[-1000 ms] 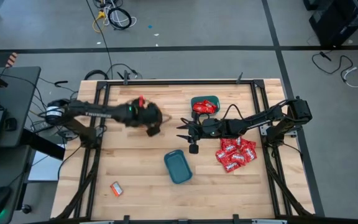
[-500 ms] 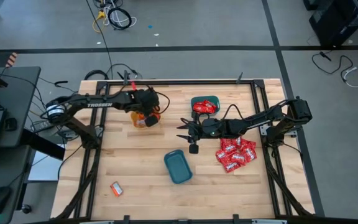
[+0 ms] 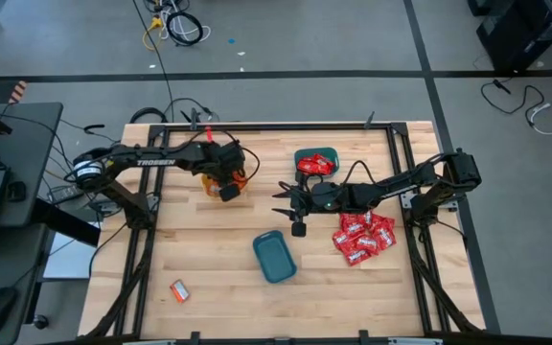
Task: Sort candy
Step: Put the orange chocolate bar into the yellow bin
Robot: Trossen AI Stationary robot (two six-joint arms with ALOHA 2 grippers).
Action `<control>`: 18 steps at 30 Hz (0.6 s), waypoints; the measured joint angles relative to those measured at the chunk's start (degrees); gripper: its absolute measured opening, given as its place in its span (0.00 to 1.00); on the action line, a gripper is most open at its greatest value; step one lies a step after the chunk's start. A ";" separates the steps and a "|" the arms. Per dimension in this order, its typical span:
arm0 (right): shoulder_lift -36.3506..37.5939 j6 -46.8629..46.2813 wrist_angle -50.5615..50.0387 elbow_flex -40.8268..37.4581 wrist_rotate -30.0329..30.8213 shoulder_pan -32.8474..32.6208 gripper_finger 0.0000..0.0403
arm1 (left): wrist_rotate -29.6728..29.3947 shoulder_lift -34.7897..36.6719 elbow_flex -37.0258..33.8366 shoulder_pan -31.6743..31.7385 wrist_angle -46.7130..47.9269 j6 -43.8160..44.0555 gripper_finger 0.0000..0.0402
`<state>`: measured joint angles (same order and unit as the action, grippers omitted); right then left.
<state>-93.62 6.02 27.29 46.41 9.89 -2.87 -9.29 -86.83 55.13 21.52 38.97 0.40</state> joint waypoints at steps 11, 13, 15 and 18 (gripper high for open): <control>0.00 0.00 -0.02 0.00 0.00 0.04 0.55 | 1.47 -0.02 6.87 -1.03 6.80 2.92 0.31; 0.00 0.04 -0.15 0.00 -0.02 0.04 0.56 | 1.30 0.15 9.22 -2.30 11.61 4.15 0.29; 0.00 0.06 -0.26 0.00 -0.02 0.04 0.57 | 1.33 0.61 11.12 -4.85 16.97 5.80 0.23; 0.00 0.11 0.12 0.00 -0.02 0.04 0.57 | 1.54 1.73 13.01 -9.92 21.69 10.30 0.08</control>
<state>-93.62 6.13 27.41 46.41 9.87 -2.83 -7.75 -85.09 68.14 11.60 60.66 10.70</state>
